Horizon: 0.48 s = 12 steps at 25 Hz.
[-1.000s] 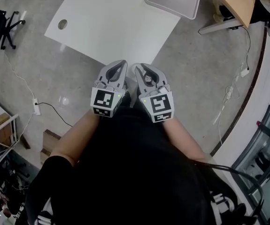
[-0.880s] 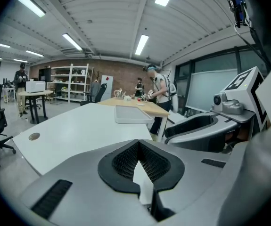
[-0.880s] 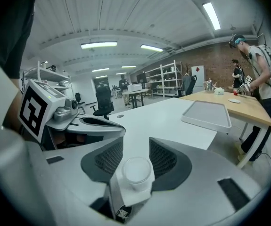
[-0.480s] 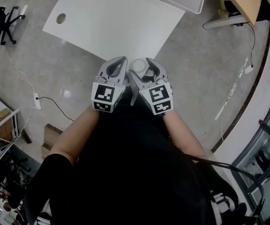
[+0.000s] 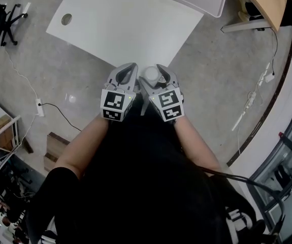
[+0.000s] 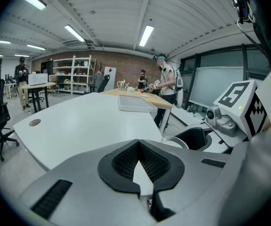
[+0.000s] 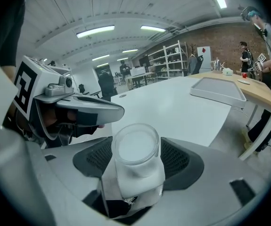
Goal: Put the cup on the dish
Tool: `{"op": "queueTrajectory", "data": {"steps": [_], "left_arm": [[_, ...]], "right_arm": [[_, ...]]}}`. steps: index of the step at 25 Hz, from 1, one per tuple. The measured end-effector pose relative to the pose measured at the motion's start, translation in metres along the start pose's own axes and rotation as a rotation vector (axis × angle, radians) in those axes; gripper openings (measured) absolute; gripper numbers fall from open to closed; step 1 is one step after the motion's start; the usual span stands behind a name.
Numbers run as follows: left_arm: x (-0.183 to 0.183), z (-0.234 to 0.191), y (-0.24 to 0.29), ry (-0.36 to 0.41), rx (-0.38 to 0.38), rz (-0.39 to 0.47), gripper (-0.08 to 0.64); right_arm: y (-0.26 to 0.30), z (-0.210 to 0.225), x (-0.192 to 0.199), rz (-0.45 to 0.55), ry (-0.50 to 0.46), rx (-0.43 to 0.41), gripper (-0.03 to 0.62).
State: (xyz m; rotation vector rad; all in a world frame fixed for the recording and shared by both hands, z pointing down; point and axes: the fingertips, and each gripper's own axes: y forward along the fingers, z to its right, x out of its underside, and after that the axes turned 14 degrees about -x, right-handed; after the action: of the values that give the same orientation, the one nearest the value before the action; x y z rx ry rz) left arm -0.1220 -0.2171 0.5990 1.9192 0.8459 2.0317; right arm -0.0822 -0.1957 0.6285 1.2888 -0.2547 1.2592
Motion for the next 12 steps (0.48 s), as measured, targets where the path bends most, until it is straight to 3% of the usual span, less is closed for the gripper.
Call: {"op": "queueTrajectory", "data": {"steps": [12], "left_arm": [[0.014,-0.009,0.007,-0.003,-0.005,-0.028,0.000]], "right_arm": [[0.025,0.012,0.007,0.013,-0.062,0.027,0.265]]}}
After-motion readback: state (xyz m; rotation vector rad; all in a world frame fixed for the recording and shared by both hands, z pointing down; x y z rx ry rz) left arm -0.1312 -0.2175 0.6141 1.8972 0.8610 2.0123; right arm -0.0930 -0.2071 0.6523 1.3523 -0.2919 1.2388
